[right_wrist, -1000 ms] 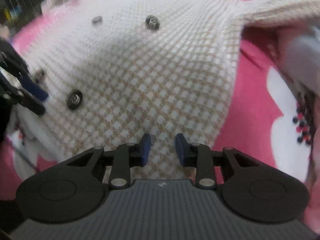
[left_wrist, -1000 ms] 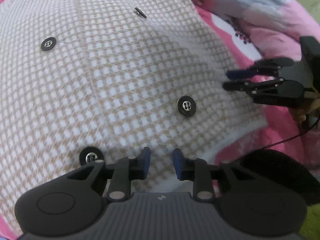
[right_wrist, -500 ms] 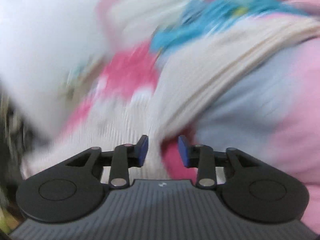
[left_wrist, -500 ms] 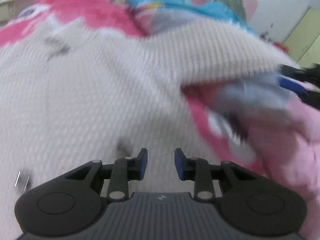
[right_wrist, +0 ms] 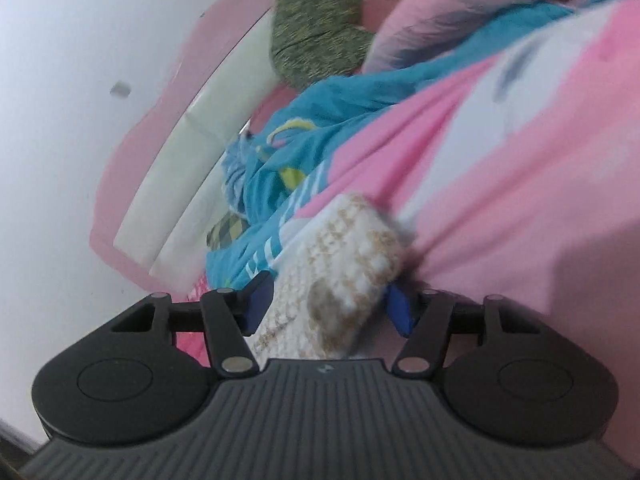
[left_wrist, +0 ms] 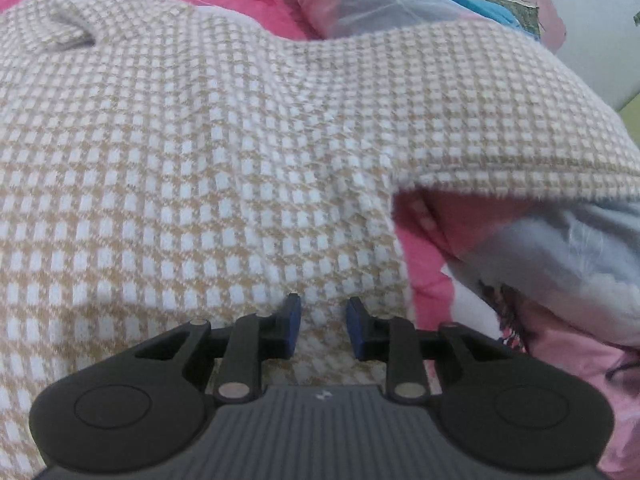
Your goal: Fold clothes
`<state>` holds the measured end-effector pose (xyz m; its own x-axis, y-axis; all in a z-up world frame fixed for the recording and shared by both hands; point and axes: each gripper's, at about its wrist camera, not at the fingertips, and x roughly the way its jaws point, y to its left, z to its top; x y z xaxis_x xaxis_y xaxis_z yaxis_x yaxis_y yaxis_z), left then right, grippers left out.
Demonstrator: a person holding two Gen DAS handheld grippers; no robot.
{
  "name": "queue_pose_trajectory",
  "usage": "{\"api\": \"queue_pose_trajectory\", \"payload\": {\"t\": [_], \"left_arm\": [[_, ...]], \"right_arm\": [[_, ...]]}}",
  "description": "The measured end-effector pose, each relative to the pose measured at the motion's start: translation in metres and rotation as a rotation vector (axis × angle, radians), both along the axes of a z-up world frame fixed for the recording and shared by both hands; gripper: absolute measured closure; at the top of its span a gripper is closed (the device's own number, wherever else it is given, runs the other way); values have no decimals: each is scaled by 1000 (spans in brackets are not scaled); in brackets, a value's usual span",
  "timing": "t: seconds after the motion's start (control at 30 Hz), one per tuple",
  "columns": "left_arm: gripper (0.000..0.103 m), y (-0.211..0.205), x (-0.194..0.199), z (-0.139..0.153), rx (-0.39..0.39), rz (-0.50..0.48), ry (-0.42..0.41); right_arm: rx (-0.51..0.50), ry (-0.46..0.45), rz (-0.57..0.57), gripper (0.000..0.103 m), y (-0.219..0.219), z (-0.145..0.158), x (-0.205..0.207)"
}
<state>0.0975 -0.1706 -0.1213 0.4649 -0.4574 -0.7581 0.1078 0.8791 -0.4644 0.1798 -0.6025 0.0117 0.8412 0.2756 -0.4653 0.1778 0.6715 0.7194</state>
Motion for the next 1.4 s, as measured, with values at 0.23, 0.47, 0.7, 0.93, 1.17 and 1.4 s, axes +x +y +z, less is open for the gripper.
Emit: {"api": "queue_pose_trajectory", "payload": {"t": [0.23,0.47,0.7,0.93,1.17,1.4], "left_arm": [[76,16,1,6,-74,58,46],[74,67,-19,38,-136,114,104],[73,181,-87,66,-248,322,167],[69,261,-155,77,-277,442,200],[68,252,-158,49,-223,414,252],[59,197,-134,43,-68,142,223]], "right_arm": [[-48,-90,53,92,18,37,-13],[-171,-306,351,92,93,107,-13],[-304,-519,893,92,216,137,-39],[-469,-464,1513,91,333,73,-105],[-910,-211,1852,85,384,-82,-201],[-657,55,1702,60,345,-95,-222]]}}
